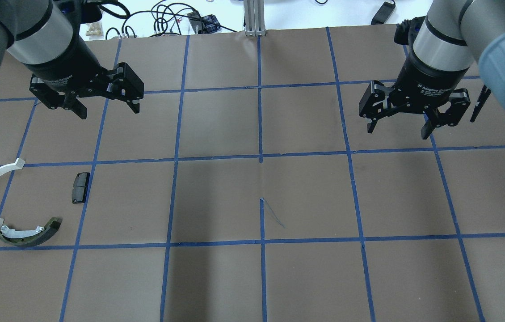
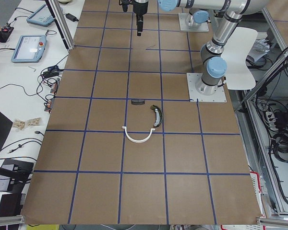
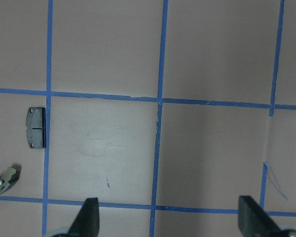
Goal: Place bearing gear from tray to pile
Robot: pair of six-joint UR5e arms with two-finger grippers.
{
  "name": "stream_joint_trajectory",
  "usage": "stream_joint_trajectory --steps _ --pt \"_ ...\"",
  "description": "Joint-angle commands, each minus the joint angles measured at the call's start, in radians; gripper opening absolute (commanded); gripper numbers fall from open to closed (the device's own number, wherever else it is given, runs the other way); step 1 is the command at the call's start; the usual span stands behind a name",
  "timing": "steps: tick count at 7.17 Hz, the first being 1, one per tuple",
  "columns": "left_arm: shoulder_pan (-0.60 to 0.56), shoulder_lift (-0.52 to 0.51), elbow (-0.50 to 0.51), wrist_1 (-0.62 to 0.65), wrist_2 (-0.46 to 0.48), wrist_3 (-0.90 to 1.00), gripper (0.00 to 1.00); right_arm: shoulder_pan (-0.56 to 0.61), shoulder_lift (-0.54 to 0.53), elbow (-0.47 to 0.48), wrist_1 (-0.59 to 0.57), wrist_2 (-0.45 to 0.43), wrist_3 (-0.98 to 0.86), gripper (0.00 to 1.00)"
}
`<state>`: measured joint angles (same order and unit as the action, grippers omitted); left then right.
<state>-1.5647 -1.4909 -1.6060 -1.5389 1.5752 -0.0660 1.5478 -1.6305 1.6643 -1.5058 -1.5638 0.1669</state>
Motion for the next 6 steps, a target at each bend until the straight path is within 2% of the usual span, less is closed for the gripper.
stream_joint_trajectory --steps 1,6 --pt "0.0 0.001 0.0 0.0 0.002 0.0 1.0 -0.002 0.0 0.0 0.004 -0.001 -0.003 1.0" --pt "0.0 0.0 0.0 -0.001 0.0 0.0 1.0 -0.002 -0.002 -0.009 0.006 0.019 -0.021 1.0"
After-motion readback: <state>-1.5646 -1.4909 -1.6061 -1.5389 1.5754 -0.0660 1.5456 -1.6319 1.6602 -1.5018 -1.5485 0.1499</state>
